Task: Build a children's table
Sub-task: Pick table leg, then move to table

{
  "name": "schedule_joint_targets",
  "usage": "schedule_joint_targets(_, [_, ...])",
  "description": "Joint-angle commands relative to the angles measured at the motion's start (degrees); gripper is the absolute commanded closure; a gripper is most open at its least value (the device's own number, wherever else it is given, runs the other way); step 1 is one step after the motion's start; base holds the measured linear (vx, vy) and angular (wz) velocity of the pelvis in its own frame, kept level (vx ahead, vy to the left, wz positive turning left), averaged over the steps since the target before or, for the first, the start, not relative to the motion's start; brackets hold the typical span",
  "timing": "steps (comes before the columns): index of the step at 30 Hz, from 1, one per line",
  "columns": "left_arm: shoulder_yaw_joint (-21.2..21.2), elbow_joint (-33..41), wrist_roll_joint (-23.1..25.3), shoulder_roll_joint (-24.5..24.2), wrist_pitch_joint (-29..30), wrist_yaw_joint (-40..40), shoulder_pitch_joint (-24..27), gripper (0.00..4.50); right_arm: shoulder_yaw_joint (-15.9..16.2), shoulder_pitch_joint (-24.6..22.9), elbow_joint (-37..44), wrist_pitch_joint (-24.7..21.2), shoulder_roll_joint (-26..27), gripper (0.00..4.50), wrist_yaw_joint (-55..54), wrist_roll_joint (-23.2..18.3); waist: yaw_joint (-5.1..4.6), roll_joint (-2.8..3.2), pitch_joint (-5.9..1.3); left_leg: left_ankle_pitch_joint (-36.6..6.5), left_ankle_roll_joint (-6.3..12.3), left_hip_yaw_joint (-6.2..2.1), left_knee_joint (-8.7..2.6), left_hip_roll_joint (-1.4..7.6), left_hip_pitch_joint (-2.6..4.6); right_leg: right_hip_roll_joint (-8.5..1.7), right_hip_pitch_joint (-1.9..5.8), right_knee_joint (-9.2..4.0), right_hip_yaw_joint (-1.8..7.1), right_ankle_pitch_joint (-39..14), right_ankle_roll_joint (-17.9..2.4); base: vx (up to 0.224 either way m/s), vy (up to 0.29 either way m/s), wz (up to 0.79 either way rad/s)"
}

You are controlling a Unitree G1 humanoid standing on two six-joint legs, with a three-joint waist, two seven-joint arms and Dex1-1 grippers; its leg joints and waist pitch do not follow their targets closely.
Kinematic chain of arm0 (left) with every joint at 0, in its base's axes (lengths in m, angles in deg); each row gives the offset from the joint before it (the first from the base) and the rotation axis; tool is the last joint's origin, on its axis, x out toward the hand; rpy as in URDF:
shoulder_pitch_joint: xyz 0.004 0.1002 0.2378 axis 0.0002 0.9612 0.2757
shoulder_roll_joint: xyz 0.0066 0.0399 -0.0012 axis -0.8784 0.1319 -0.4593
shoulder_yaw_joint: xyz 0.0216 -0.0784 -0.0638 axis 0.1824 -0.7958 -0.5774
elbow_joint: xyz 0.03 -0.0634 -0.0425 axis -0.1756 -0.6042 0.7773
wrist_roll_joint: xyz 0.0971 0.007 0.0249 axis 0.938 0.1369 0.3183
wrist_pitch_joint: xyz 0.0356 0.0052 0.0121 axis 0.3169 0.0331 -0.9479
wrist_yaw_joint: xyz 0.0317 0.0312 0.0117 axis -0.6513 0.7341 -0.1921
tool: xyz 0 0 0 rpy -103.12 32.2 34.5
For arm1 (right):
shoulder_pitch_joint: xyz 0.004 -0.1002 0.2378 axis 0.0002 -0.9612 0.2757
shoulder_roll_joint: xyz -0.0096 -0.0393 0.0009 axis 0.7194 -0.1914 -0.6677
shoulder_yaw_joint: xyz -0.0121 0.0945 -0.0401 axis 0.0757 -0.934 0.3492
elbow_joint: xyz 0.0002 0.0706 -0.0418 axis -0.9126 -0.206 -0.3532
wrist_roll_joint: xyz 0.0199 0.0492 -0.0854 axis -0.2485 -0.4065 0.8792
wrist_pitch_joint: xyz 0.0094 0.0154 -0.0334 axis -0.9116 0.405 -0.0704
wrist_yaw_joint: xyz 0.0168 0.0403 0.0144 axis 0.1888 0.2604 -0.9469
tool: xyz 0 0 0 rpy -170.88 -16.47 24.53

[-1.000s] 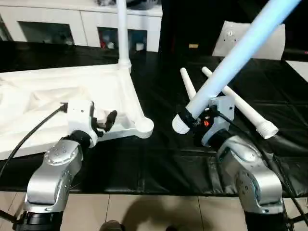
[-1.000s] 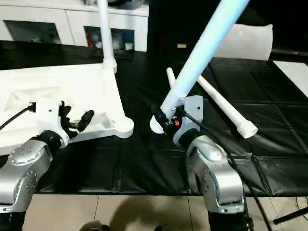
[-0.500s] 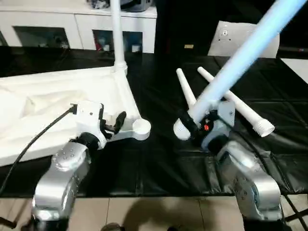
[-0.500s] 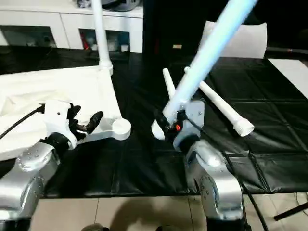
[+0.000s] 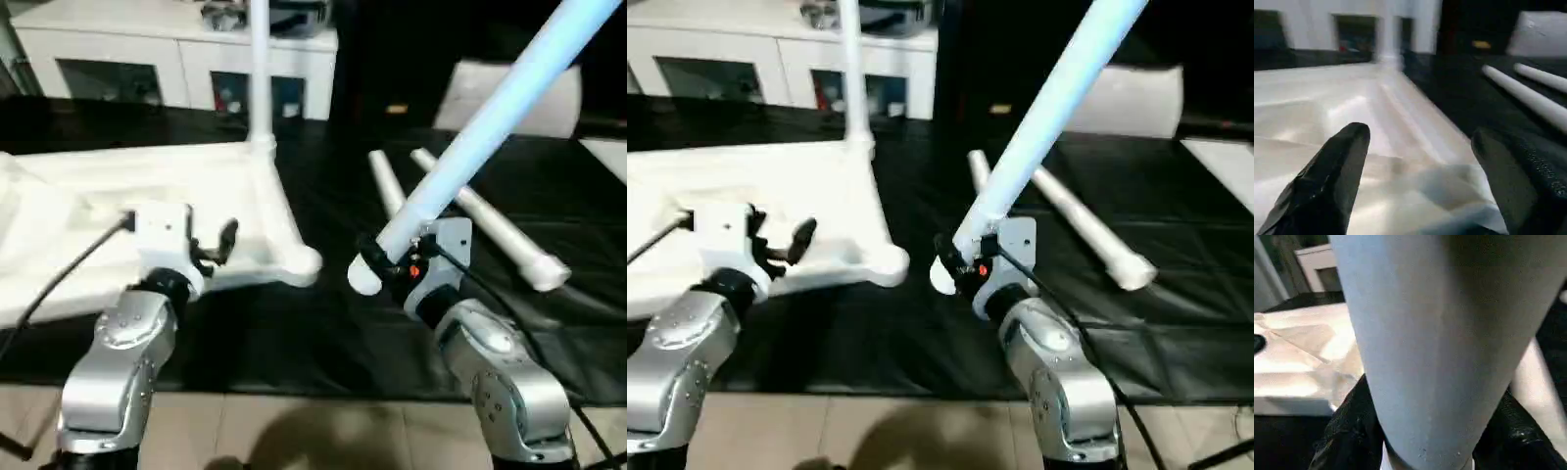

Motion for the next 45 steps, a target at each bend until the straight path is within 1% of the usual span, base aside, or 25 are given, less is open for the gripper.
schedule_joint_targets(1, [-0.6, 0.9, 0.7, -0.7, 0.2, 0.1, 0.1, 0.69, -0.1, 0.4, 0.5, 0.0, 0.3, 2.59, -0.3, -0.1, 0.48, -0.95, -2.92, -5.0, -2.13, -0.46, -2.18, -0.32, -1.17, -6.08, 1.92, -10.27, 4.18, -43.0, 9.1, -0.042, -0.063, -0.13])
schedule_joint_targets(4, [-0.6, 1.3, 0.4, -1.0, 0.4, -0.6, 0.9, 0.69, 0.1, 0.4, -0.1, 0.1, 0.2, 2.59, -0.4, -0.1, -0.68, 0.44, -2.50, -12.5, -3.31, -1.06, -4.29, 0.00, -0.35, -3.34, 1.53, -9.61, 2.19, -31.5, 4.9, -0.021, -0.024, -0.06])
schedule_joint_targets(6, [-1.1, 1.1, 0.3, -0.5, 0.5, -0.1, 1.0, 0.69, 0.3, 0.7, -0.4, -0.2, 0.2, 2.59, -0.2, -0.2, -0.94, 0.49, -2.40, -16.2, -2.94, -1.09, -4.45, 0.05, 0.42, -3.64, 1.41, -9.91, 2.30, -32.3, 3.7, 0.000, 0.000, 0.00])
schedule_joint_targets(10, [-1.2, 1.5, 0.6, 0.0, 0.8, 0.4, 1.6, 0.69, 1.1, 0.7, -1.0, 0.0, -0.4, 2.59, 0.4, 0.2, 1.65, -0.28, -2.57, -8.3, 5.10, -1.67, -1.27, 0.81, -0.74, -12.49, 3.59, -11.86, 7.76, -36.0, -1.4, -0.014, 0.091, 0.00])
schedule_joint_targets(12, [-1.3, 1.9, 0.7, 0.0, 0.9, 0.6, 1.8, 0.69, 1.2, 0.8, -1.1, -0.1, -0.3, 2.59, 0.6, 0.1, 1.91, -0.48, -2.38, -8.0, 6.23, -2.50, 0.59, 1.20, -1.33, -14.74, 3.50, -12.48, 9.25, -37.2, -2.3, -0.009, 0.179, 0.01])
schedule_joint_targets(14, [-1.3, 2.2, 0.5, -0.3, 1.1, 0.4, 2.0, 0.69, 1.4, 0.9, -1.2, -0.1, -0.3, 2.59, 0.6, 0.2, 1.40, 0.98, -1.84, -13.3, 5.82, -3.51, -1.77, 2.12, 0.89, -12.19, 2.38, -12.29, 6.37, -36.7, -5.5, -0.007, 0.239, 0.07])
schedule_joint_targets(15, [-1.1, 2.2, 0.7, -0.5, 1.3, 0.3, 2.0, 0.69, 1.4, 1.1, -1.3, -0.1, -0.3, 2.59, 0.5, 0.2, -1.15, 2.28, -1.97, -23.1, 2.74, -2.46, -5.77, 1.40, 3.36, -3.92, 0.48, -8.13, 1.26, -26.7, -5.0, -0.028, 0.242, 0.09])
schedule_joint_targets(16, [-0.6, 2.0, 1.4, -0.9, 1.3, 0.4, 1.9, 0.69, 1.3, 1.3, -1.5, -0.1, -0.3, 2.59, 0.4, 0.2, -2.21, 2.85, -2.52, -25.5, 1.17, -2.83, -7.34, 1.24, 3.56, -1.23, 0.41, -4.83, -0.31, -18.7, -4.1, -0.035, 0.248, 0.09])
schedule_joint_targets(17, [0.5, 1.8, 2.8, -1.7, 1.2, 0.4, 1.6, 0.69, 1.1, 1.6, -1.9, 0.0, -0.4, 2.59, 0.3, 0.2, -2.96, 3.08, -2.77, -27.7, -4.01, -2.80, -10.30, 1.87, 1.91, 0.17, 0.98, 0.34, -2.44, -1.6, -2.3, -0.035, 0.248, 0.09])
schedule_joint_targets(20, [1.1, 1.6, 3.9, -1.5, 1.5, 1.2, 1.2, 0.69, 1.1, 1.6, -2.3, 0.3, -0.4, 2.59, 0.3, 0.1, -2.89, 3.17, -2.83, -34.4, -18.80, -3.83, -11.34, 3.06, 1.18, -1.89, 2.12, -1.88, -1.16, 2.5, -2.2, -0.022, 0.174, 0.04])
schedule_joint_targets(21, [0.9, 1.5, 4.0, -0.8, 1.7, 1.8, 0.8, 0.69, 1.2, 1.6, -2.5, 0.5, -0.4, 2.59, 0.4, 0.2, -3.32, 2.12, -3.61, -35.4, -18.65, -5.94, -10.40, 4.69, 2.31, -3.31, 2.60, -3.10, 0.02, 0.3, -1.6, -0.029, 0.096, 0.07])
schedule_joint_targets(22, [0.9, 1.5, 4.0, -0.8, 1.8, 1.8, 0.8, 0.69, 1.2, 1.6, -2.6, 0.5, -0.4, 2.59, 0.4, 0.2, -3.88, 2.86, -3.06, -37.8, -18.86, -7.00, -11.92, 6.46, 1.69, -2.20, 2.43, -1.74, -0.37, -2.2, -1.3, -0.056, 0.063, 0.09])
schedule_joint_targets(24, [-0.1, 1.2, 3.1, 0.7, 1.9, 2.9, 0.7, 0.69, 1.1, 1.7, -2.8, 0.8, -0.3, 2.59, 0.3, 0.3, -3.94, 2.58, -2.64, -41.7, -12.93, -7.14, -14.11, 7.98, 0.38, -1.50, 2.98, 1.34, -0.54, -4.1, 1.5, -0.065, 0.043, 0.09])
schedule_joint_targets(26, [0.5, 1.7, 3.5, 0.5, 2.6, 2.8, 0.8, 0.69, 0.9, 1.9, -3.4, 1.1, -0.2, 2.59, 0.4, 0.3, -3.91, 1.61, -3.19, -37.5, -6.72, -6.63, -12.29, 5.65, 1.11, -3.26, 3.03, -1.03, 1.29, -6.4, 0.7, -0.058, -0.055, 0.07])
schedule_joint_targets(27, [0.6, 1.8, 3.5, 0.5, 2.7, 2.8, 0.8, 0.69, 0.9, 1.9, -3.5, 1.1, -0.2, 2.59, 0.4, 0.3, -3.77, 0.04, -3.63, -29.4, -5.42, -4.54, -8.26, 1.34, 0.41, -6.50, 3.00, -5.46, 3.59, -9.4, -1.9, -0.062, -0.114, -0.04])
schedule_joint_targets(28, [0.6, 2.0, 3.5, 0.6, 3.2, 2.7, 0.8, 0.69, 0.8, 2.0, -3.7, 1.1, -0.5, 2.59, 0.6, 0.1, -1.87, -1.53, -3.01, -12.3, -0.66, -3.39, -0.16, -1.55, -0.53, -13.79, 2.97, -11.24, 5.92, -24.1, -2.3, -0.072, -0.119, -0.13])
schedule_joint_targets(29, [0.6, 2.0, 3.6, 0.5, 3.5, 2.8, 0.9, 0.69, 0.8, 2.1, -3.8, 1.0, -0.7, 2.59, 0.7, 0.0, -1.27, -1.32, -2.73, -4.3, 1.31, -4.54, 1.74, -1.87, -0.91, -14.24, 3.03, -11.77, 7.21, -28.3, -1.0, -0.072, -0.119, -0.13])
schedule_joint_targets(30, [0.6, 2.0, 3.6, 0.5, 3.5, 2.8, 0.9, 0.69, 0.8, 2.1, -3.8, 1.0, -0.7, 2.59, 0.7, 0.0, -1.22, -1.00, -2.04, 2.3, 1.38, -5.59, 2.34, -1.93, -2.79, -13.21, 4.44, -11.36, 5.60, -34.1, -0.6, -0.030, -0.082, -0.31])
schedule_joint_targets(31, [0.3, 2.1, 3.7, 0.7, 3.6, 2.7, 1.0, 0.69, 0.7, 2.2, -3.9, 1.0, -0.9, 2.59, 0.9, 0.0, -1.41, -0.40, -1.59, -2.7, -1.19, -5.35, -1.11, -0.80, -2.48, -9.85, 4.51, -10.88, 2.65, -36.7, -1.8, -0.011, -0.038, -0.28])
schedule_joint_targets(33, [-0.2, 2.6, 2.8, 1.1, 1.8, 1.4, 1.6, 0.69, 0.7, 2.5, -4.2, 0.9, -1.6, 2.59, 1.6, -0.1, -3.08, 1.24, -2.27, -20.4, -3.76, -7.01, -5.73, 2.90, -0.01, -4.88, 3.14, -6.83, 1.65, -19.8, -4.5, -0.005, -0.019, -0.14])
schedule_joint_targets(36, [-0.8, 2.9, 2.4, 1.6, 1.0, 1.5, 1.8, 0.69, 0.8, 2.7, -4.1, 0.8, -1.9, 2.59, 1.9, -0.1, -3.99, 1.16, -2.13, -30.7, -4.92, -6.49, -6.73, 1.70, -0.49, -6.28, 4.07, -7.41, 1.83, -15.6, -6.6, 0.000, 0.000, 0.00])
schedule_joint_targets(42, [-0.3, 4.1, 4.3, 0.2, -0.8, 1.4, 2.2, 0.69, 2.9, 2.1, -3.3, 0.7, -3.7, 2.59, 4.4, 0.0, -3.40, 0.34, -1.35, -34.8, -2.58, -4.58, -5.12, 0.92, 2.20, -7.09, 4.51, -11.86, 1.23, -44.0, -0.9, 0.000, 0.000, 0.00])
schedule_joint_targets(43, [0.1, 4.1, 4.6, -0.3, -1.0, 0.9, 2.3, 0.69, 3.0, 2.0, -3.3, 0.8, -3.7, 2.59, 4.5, 0.1, -3.10, -0.08, -0.93, -36.5, -1.15, -5.47, -6.27, -0.21, -0.59, -7.59, 7.61, -12.14, -1.00, -45.3, -0.8, 0.000, 0.000, 0.00])
schedule_joint_targets(44, [0.3, 4.0, 4.8, -0.6, -1.0, 0.6, 2.3, 0.69, 3.1, 2.0, -3.4, 1.1, -3.8, 2.59, 4.5, 0.3, -2.62, 1.10, -1.45, -35.4, 0.38, -5.56, -6.90, -1.00, -2.82, -7.64, 10.38, -11.21, -1.38, -44.8, -0.6, 0.000, 0.000, 0.00])
schedule_joint_targets(45, [0.5, 3.9, 4.9, -0.7, -1.1, 0.4, 2.3, 0.69, 3.2, 2.0, -3.4, 1.3, -3.8, 2.59, 4.5, 0.5, -3.04, 0.91, -1.31, -31.8, 2.10, -5.24, -5.54, -1.43, -2.46, -9.05, 10.71, -12.54, -1.71, -46.8, -1.2, 0.053, 0.019, 0.31])
